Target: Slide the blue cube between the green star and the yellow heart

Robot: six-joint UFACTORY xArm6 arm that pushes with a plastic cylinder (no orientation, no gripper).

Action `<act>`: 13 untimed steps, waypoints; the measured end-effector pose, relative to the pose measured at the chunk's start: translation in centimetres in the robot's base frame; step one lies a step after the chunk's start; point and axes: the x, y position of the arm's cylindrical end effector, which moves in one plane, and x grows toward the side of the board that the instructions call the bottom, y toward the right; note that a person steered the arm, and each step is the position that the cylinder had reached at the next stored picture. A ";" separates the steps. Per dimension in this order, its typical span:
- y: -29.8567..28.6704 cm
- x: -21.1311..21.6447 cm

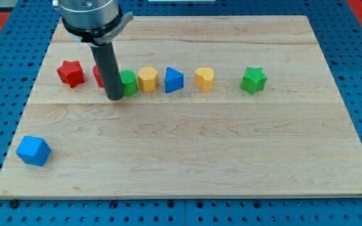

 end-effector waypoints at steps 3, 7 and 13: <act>-14.2 3.0; -11.5 13.6; 6.6 5.1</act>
